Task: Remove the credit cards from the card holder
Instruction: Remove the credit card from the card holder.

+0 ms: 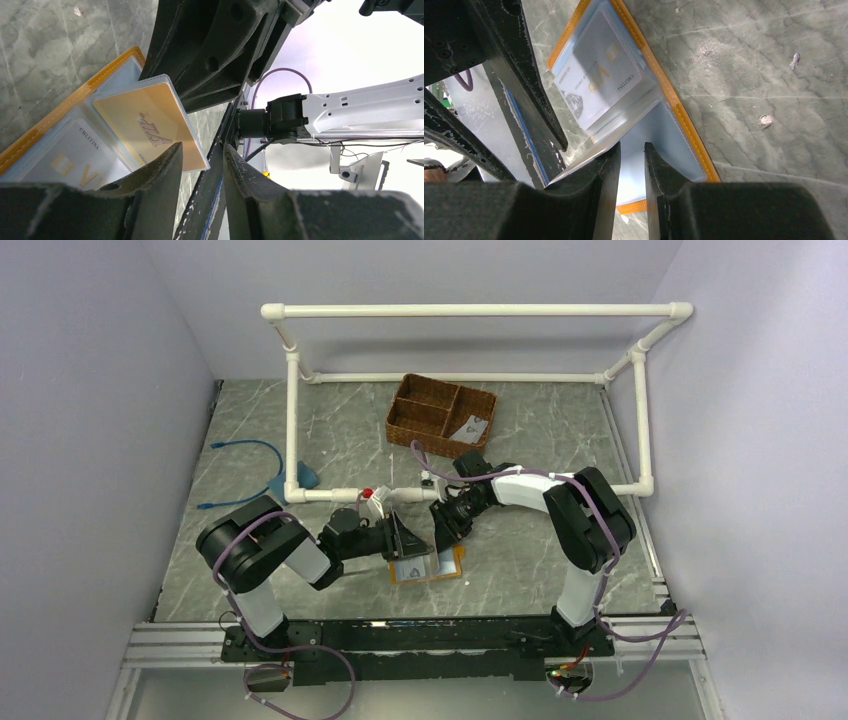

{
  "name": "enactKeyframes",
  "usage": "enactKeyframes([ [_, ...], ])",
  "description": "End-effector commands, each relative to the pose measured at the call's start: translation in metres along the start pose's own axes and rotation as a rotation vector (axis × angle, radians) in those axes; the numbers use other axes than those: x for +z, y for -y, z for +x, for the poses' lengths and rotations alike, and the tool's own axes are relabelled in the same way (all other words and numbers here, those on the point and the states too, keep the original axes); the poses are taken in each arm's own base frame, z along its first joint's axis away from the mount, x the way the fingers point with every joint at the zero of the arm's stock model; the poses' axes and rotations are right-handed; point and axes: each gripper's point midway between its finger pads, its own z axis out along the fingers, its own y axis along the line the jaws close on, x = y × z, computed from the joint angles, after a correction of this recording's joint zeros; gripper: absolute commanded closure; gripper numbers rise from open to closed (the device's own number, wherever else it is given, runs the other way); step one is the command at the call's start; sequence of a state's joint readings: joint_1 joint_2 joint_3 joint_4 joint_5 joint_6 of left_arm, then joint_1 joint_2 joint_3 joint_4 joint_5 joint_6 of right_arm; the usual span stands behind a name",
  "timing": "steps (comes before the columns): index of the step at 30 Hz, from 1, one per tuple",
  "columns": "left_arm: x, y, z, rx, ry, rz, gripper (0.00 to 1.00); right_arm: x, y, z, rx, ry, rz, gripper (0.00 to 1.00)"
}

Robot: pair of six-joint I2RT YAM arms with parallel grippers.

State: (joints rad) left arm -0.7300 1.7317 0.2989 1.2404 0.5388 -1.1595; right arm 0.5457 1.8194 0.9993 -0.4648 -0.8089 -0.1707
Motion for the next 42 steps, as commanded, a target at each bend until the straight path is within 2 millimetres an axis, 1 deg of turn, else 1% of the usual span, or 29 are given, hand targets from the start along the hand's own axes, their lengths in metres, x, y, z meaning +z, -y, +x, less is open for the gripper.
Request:
enactKeyframes([
  [1,0.003,0.0,0.002,0.027,-0.017,0.005,0.59,-0.003,0.002,-0.01,-0.008,0.015,0.016,0.73],
  [7,0.002,-0.014,0.003,-0.008,0.004,-0.045,0.58,-0.002,0.003,-0.01,-0.001,0.014,0.012,0.77],
  [8,0.001,-0.017,0.003,-0.011,0.004,-0.061,0.56,-0.003,0.003,-0.011,-0.001,0.015,0.013,0.78],
  [9,0.001,-0.017,0.003,-0.009,0.005,-0.068,0.53,-0.003,0.002,-0.011,0.0,0.015,0.01,0.78],
  [11,0.0,-0.015,0.001,0.002,0.01,-0.075,0.5,-0.003,0.002,-0.01,0.001,0.014,0.008,0.79],
  [12,0.0,-0.012,-0.002,0.012,0.017,-0.073,0.47,-0.003,0.002,-0.01,0.0,0.015,0.006,0.8],
  [16,-0.001,-0.011,-0.003,0.025,0.006,-0.108,0.47,-0.002,-0.004,-0.011,-0.002,0.018,-0.029,0.8],
  [20,0.002,-0.01,-0.004,0.033,0.001,-0.125,0.46,-0.003,-0.018,-0.012,-0.011,0.026,-0.108,0.8],
  [23,0.003,-0.014,-0.002,0.029,-0.009,-0.152,0.46,-0.003,-0.028,-0.013,-0.019,0.03,-0.16,0.85],
  [26,0.003,-0.016,-0.001,0.023,-0.01,-0.165,0.46,-0.004,-0.032,-0.014,-0.018,0.033,-0.188,0.94],
  [30,0.002,-0.018,-0.001,0.018,-0.01,-0.181,0.48,-0.001,-0.02,-0.012,-0.002,0.019,-0.122,0.97],
  [33,0.001,-0.019,-0.001,0.017,-0.005,-0.188,0.51,-0.001,-0.011,-0.01,0.013,0.014,-0.085,0.97],
  [37,0.001,-0.023,-0.001,0.012,-0.007,-0.206,0.54,-0.004,-0.009,-0.012,0.01,0.02,-0.073,0.94],
  [38,0.001,-0.024,-0.001,0.011,-0.008,-0.211,0.56,-0.005,-0.008,-0.013,0.01,0.022,-0.066,0.92],
  [42,0.001,-0.026,0.0,0.01,-0.013,-0.219,0.61,-0.01,-0.005,-0.015,0.009,0.039,-0.056,0.8],
])
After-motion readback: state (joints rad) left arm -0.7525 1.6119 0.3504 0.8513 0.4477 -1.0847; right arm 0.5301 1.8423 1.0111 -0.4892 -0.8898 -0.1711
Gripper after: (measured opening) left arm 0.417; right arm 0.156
